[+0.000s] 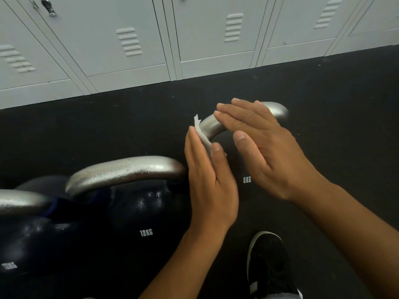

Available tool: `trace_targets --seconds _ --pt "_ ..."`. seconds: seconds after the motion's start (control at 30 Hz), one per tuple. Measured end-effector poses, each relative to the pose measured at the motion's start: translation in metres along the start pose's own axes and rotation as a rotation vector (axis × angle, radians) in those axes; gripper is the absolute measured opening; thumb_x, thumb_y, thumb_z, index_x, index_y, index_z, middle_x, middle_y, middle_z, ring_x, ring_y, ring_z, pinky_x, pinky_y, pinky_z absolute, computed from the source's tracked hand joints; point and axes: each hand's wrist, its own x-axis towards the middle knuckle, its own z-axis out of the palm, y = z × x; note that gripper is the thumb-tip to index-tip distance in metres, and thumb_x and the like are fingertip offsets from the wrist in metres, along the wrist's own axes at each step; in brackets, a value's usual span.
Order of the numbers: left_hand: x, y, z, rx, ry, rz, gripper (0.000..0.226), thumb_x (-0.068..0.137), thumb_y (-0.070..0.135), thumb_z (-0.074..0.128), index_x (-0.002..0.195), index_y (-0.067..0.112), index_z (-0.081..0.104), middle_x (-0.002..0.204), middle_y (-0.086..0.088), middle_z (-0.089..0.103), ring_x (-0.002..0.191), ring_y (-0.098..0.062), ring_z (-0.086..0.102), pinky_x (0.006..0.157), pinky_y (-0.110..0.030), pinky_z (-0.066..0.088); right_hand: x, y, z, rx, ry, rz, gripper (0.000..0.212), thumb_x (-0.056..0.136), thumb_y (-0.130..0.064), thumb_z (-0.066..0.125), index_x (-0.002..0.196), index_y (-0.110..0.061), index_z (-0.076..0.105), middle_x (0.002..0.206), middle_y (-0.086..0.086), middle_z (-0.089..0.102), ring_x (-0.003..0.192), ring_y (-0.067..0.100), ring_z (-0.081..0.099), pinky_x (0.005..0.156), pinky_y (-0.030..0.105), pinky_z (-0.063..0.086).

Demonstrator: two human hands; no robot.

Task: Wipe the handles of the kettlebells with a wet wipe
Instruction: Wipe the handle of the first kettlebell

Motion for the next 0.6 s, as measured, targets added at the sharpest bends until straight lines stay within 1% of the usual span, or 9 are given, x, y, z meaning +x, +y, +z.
trace_targets --seconds 0.07,0.13,0.2,0.33,0.37,0.4,0.5,0.53,0.6 --pt "-0.003 0.001 -0.001 0.028 -0.008 0.044 0.062 0.109 0.041 0.028 0.165 0.020 0.012 0.173 0.006 0.012 0.155 0.001 0.013 0.120 -0.011 0.021 0.000 0.001 -0.001 -0.003 -0.003 -0.006 0.052 0.108 -0.029 0.028 0.151 -0.014 0.054 0.159 -0.004 0.048 0.155 0.012 0.031 0.130 0.033 0.013" --pt "-0.001 0.002 0.000 0.055 -0.017 0.087 0.064 0.107 0.041 0.026 0.165 0.018 0.012 0.173 0.006 0.008 0.157 0.001 0.006 0.126 -0.020 0.016 0.000 0.001 -0.001 -0.008 -0.004 -0.010 0.052 0.108 -0.028 0.028 0.151 -0.014 0.054 0.159 -0.004 0.048 0.155 0.012 0.031 0.130 0.034 0.014" --pt "0.005 0.003 0.001 0.052 -0.013 0.086 0.064 0.107 0.041 0.025 0.165 0.018 0.012 0.173 0.006 0.008 0.157 0.000 0.004 0.127 -0.025 0.014 0.000 0.001 0.000 -0.012 -0.002 -0.008 0.052 0.108 -0.028 0.028 0.151 -0.014 0.054 0.159 -0.005 0.048 0.155 0.011 0.031 0.130 0.034 0.014" --pt "0.011 -0.004 0.001 -0.027 0.029 0.023 0.063 0.106 0.042 0.028 0.165 0.020 0.018 0.171 0.004 0.021 0.155 -0.010 0.024 0.124 -0.038 0.031 0.000 0.000 0.002 -0.014 0.010 -0.005 0.052 0.108 -0.028 0.028 0.151 -0.014 0.054 0.158 -0.005 0.049 0.155 0.010 0.031 0.130 0.032 0.013" --pt "0.010 -0.005 0.001 -0.048 0.034 0.008 0.062 0.107 0.042 0.029 0.165 0.021 0.018 0.170 0.005 0.023 0.154 -0.012 0.027 0.122 -0.036 0.033 0.000 0.001 0.002 -0.015 0.011 -0.001 0.052 0.108 -0.029 0.027 0.151 -0.015 0.054 0.159 -0.005 0.048 0.155 0.009 0.031 0.130 0.032 0.013" --pt "0.007 -0.007 0.001 -0.066 0.034 -0.001 0.061 0.108 0.040 0.030 0.165 0.021 0.018 0.170 0.005 0.023 0.154 -0.012 0.028 0.122 -0.030 0.033 0.000 0.001 0.002 -0.015 0.010 0.003 0.052 0.108 -0.029 0.027 0.151 -0.015 0.054 0.159 -0.006 0.048 0.155 0.009 0.030 0.130 0.031 0.012" --pt "-0.007 -0.005 0.002 -0.080 0.017 -0.002 0.062 0.108 0.039 0.030 0.165 0.022 0.014 0.172 0.009 0.013 0.154 0.006 0.015 0.116 -0.004 0.021 0.001 0.000 0.003 -0.025 0.004 0.009 0.053 0.108 -0.030 0.027 0.151 -0.016 0.054 0.159 -0.006 0.048 0.155 0.010 0.030 0.130 0.031 0.011" --pt "-0.010 -0.004 0.002 -0.084 0.012 -0.004 0.064 0.106 0.040 0.030 0.165 0.022 0.013 0.172 0.011 0.011 0.152 0.011 0.012 0.113 0.000 0.019 0.001 -0.001 0.003 -0.033 0.004 0.009 0.053 0.108 -0.031 0.026 0.151 -0.016 0.054 0.159 -0.006 0.048 0.155 0.011 0.031 0.130 0.031 0.011" --pt "-0.009 -0.004 0.001 -0.099 0.016 0.003 0.064 0.105 0.041 0.029 0.165 0.022 0.015 0.172 0.011 0.012 0.152 0.011 0.012 0.114 -0.002 0.020 0.002 -0.003 0.004 -0.050 -0.004 0.007 0.054 0.108 -0.032 0.026 0.151 -0.017 0.054 0.159 -0.006 0.048 0.155 0.012 0.030 0.130 0.031 0.010"
